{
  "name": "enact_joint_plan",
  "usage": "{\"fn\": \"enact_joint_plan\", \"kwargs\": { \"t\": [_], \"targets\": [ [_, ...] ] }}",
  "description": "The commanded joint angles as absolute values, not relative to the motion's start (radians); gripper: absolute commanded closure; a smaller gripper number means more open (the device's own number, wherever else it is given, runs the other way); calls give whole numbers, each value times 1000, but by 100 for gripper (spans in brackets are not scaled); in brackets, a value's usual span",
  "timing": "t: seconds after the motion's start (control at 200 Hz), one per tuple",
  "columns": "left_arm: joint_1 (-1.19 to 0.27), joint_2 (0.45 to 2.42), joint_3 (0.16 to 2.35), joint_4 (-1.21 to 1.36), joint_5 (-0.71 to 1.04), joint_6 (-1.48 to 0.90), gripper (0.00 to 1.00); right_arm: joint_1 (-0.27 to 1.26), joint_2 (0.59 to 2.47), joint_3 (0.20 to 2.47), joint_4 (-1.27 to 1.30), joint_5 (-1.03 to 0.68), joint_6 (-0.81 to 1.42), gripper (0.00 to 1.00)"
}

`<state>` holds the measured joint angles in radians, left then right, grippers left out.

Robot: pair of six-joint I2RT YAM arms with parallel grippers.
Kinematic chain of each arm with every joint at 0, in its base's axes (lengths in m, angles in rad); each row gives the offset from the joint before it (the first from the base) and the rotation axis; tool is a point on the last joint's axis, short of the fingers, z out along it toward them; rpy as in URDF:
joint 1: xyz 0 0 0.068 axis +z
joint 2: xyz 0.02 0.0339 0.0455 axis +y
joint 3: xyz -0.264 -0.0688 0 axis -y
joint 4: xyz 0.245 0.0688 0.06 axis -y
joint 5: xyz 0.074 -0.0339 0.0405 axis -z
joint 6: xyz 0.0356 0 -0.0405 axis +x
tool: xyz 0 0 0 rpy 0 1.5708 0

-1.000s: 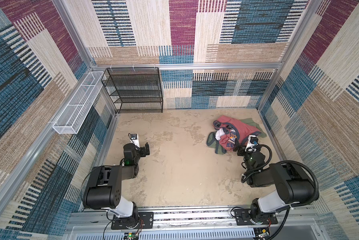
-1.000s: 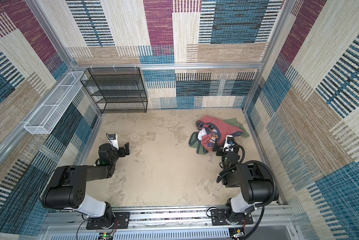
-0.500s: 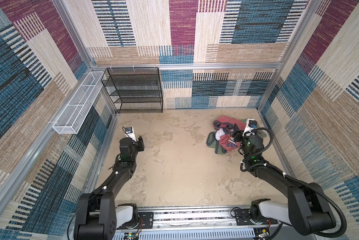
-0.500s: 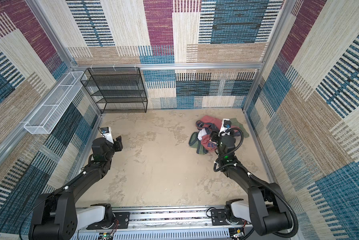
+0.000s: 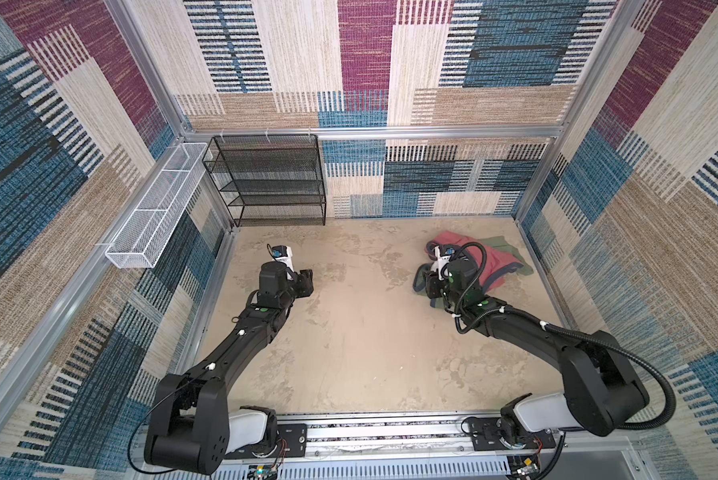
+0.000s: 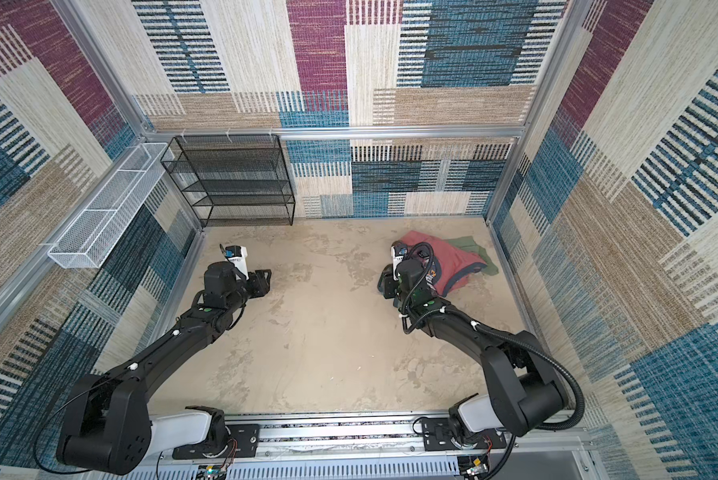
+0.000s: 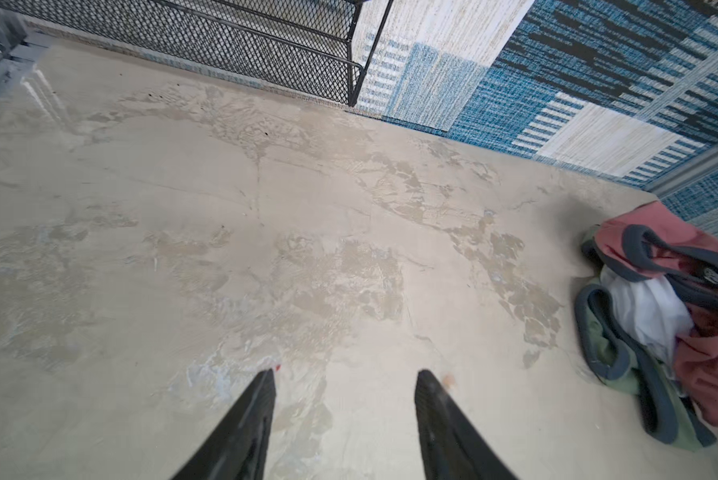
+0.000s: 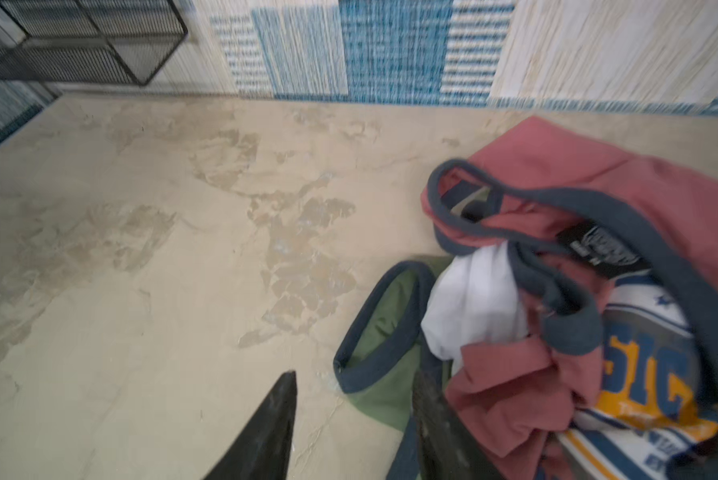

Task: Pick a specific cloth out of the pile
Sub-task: 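Lower the right gripper onto the green shirt's grey-trimmed edge and grasp it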

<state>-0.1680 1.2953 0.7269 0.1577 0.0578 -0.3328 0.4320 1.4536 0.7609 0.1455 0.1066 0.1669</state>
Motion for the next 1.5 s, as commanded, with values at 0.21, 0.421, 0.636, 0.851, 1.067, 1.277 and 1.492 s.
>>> {"fn": "enact_joint_plan", "kwargs": {
  "t": [0.21,0.421,0.636,0.851,1.067,1.277,1.492],
  "targets": [
    [-175,1331,771,160,126,-387,43,437,1621,869,42,45,225,51],
    [-175,1352,769,151,115,-385,43,437,1715,923,20,63,227,49],
    [-176,1386,767,150,109,-387,43,439,1790,956,16,87,232,48],
    [-176,1393,766,148,114,-389,44,445,1846,992,-2,163,219,51],
    [-176,1366,767,105,110,-393,45,453,1890,1013,-17,224,210,65],
    [-176,1269,736,48,86,-401,45,453,1868,1005,4,228,205,90],
    [-178,1131,685,-16,44,-414,45,453,1766,991,51,188,216,100]
  ]
}}
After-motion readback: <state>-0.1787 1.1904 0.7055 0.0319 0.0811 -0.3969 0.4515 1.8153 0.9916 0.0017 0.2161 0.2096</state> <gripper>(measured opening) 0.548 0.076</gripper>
